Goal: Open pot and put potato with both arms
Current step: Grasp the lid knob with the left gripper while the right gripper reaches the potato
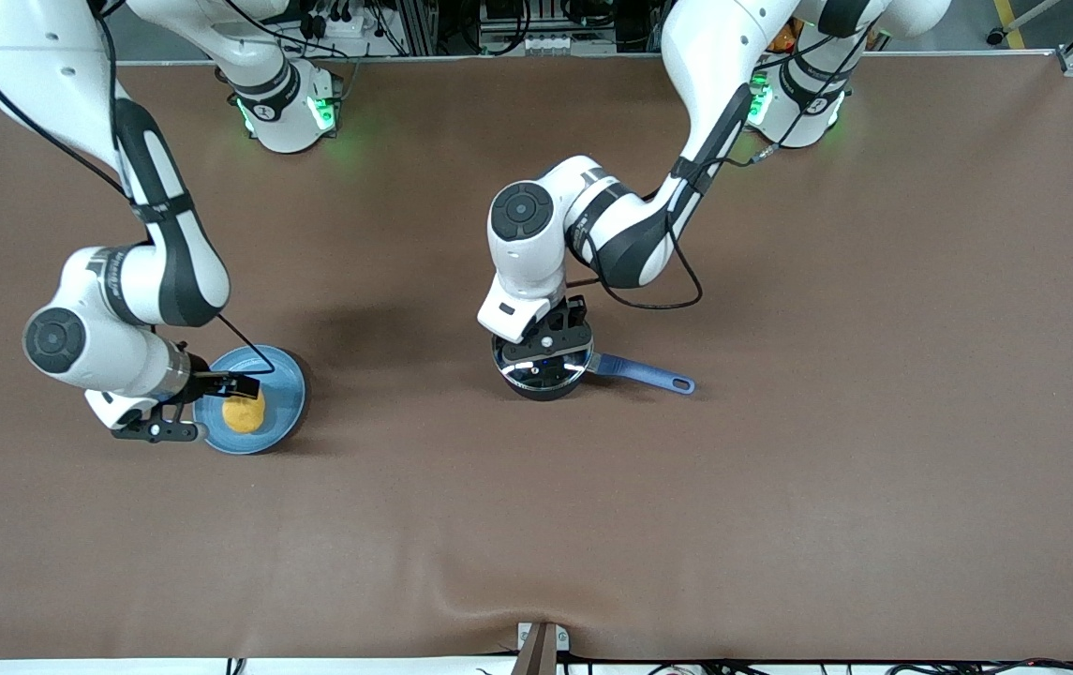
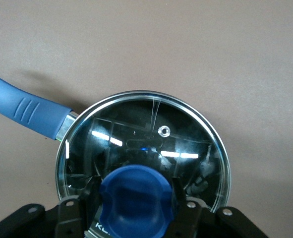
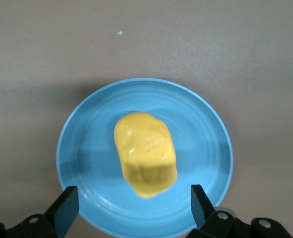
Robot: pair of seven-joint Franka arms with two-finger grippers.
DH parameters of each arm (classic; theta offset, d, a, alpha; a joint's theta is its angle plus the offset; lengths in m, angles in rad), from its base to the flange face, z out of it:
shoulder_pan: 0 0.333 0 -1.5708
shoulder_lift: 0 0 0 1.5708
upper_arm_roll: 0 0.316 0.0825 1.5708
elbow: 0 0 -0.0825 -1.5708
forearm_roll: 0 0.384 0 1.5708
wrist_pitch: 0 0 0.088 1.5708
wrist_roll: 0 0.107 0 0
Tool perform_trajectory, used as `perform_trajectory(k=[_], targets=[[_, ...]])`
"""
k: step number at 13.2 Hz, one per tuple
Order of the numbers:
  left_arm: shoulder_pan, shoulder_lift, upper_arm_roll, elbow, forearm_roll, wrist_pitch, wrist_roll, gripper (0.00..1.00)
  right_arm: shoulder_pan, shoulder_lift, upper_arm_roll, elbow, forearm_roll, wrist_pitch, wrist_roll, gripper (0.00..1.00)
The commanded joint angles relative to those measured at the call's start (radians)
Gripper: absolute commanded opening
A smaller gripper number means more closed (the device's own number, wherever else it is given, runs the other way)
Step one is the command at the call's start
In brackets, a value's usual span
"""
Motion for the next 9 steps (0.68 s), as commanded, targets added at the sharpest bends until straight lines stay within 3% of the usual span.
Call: perform_trajectory(k=[1, 9], targets=[[-0.01, -0.01, 0.004, 0.018, 0.015, -0.009, -0.034, 0.0, -0.002, 0.033, 0.0, 0.008, 0.015, 0.019, -0.009, 1.0], [0.053, -0.143, 0.001, 0.018, 0.015, -0.109, -0.002, 0.0, -0.01, 0.112, 0.0, 0.008, 0.015, 0.136, -0.034, 1.0]])
